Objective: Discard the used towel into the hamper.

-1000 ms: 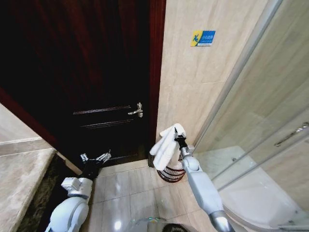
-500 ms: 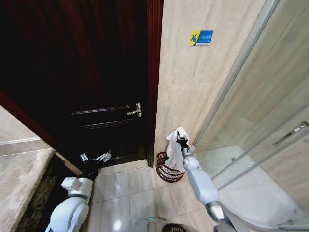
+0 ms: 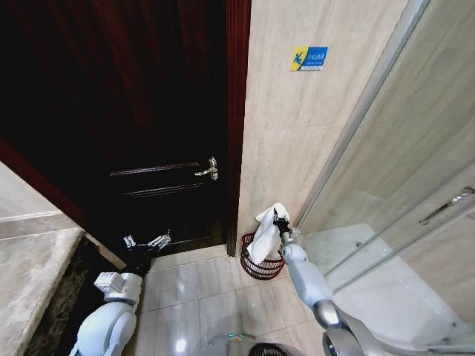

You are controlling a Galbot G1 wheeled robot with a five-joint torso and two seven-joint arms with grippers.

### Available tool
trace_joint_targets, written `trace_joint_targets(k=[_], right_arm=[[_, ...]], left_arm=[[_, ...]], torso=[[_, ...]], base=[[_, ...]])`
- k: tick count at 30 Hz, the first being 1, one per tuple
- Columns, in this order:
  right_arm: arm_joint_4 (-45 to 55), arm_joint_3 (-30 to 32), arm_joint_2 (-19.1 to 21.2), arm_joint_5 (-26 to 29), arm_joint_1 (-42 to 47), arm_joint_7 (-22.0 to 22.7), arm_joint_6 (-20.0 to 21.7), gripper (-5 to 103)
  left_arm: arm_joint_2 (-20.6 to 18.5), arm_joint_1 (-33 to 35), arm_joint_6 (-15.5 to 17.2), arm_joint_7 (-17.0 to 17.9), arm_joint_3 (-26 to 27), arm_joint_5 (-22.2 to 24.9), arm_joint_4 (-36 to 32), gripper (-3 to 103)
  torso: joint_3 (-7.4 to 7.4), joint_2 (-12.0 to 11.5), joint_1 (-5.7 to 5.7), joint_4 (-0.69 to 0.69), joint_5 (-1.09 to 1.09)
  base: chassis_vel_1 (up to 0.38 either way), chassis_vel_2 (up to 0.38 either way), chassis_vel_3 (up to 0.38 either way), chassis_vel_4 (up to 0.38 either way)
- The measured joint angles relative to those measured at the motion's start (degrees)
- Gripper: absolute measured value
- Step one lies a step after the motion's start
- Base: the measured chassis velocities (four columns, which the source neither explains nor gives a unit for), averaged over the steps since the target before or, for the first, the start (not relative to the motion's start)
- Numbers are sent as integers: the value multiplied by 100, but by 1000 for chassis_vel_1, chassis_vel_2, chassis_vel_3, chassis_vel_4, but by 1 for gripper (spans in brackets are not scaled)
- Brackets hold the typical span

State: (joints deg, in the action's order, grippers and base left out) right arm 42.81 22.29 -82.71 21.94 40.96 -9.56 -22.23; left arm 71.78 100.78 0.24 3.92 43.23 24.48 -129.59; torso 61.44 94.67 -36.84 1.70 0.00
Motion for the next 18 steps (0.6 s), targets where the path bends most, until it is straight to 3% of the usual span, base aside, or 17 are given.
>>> trace_joint_targets(k=[18], right_arm=[[-480,-32,143,227,176,-90,836,10]], left_arm=[[0,0,0,0,0,0,0,100]], torso=[[0,0,0,0,1]], base=[[0,0,0,0]])
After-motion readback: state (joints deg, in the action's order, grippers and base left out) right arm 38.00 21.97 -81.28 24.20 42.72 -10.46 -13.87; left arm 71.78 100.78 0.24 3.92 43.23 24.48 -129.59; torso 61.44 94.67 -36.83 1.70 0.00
